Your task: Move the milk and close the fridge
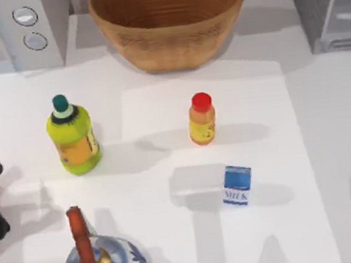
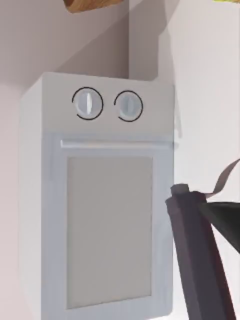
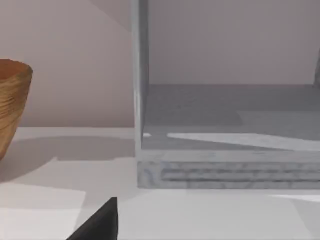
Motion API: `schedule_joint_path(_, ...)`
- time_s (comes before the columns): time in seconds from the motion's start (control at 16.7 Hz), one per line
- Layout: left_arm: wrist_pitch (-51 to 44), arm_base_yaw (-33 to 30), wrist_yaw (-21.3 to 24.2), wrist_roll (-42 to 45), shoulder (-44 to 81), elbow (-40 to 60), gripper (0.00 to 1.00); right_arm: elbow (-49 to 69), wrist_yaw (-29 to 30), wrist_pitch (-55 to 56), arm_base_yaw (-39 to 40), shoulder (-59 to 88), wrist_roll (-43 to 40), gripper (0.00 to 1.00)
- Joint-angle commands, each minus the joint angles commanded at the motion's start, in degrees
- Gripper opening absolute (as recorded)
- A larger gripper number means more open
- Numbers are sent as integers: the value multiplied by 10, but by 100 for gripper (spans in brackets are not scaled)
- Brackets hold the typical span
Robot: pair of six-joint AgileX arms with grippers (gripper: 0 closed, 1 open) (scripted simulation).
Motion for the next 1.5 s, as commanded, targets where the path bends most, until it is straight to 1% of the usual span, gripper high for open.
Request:
schedule_joint_path(0.18, 0, 0, 0, 0, 0, 0, 100, 0, 8, 7, 6, 7, 1, 100)
schedule_joint_path(0.24, 0, 0, 0, 0, 0, 0, 100, 1, 20, 18, 15, 18, 1, 100)
schedule_joint_path(0.36, 0, 0, 0, 0, 0, 0, 100, 3, 64, 53, 48, 52, 3, 100)
schedule_joint_path(0.54, 0, 0, 0, 0, 0, 0, 100, 5, 166, 123, 124, 127, 6, 100)
schedule_joint_path(0.84, 0, 0, 0, 0, 0, 0, 100, 7, 361, 261, 295, 277, 7, 100)
schedule_joint_path(0.96, 0, 0, 0, 0, 0, 0, 100, 9, 426, 311, 367, 331, 7, 100)
schedule_joint_path(1.08, 0, 0, 0, 0, 0, 0, 100, 10, 477, 356, 434, 378, 8, 100)
schedule_joint_path(1.26, 0, 0, 0, 0, 0, 0, 100, 13, 521, 404, 508, 426, 10, 100)
schedule_joint_path(1.38, 0, 0, 0, 0, 0, 0, 100, 14, 531, 417, 528, 439, 10, 100)
schedule_joint_path(1.5, 0, 0, 0, 0, 0, 0, 100, 14, 532, 418, 529, 440, 10, 100)
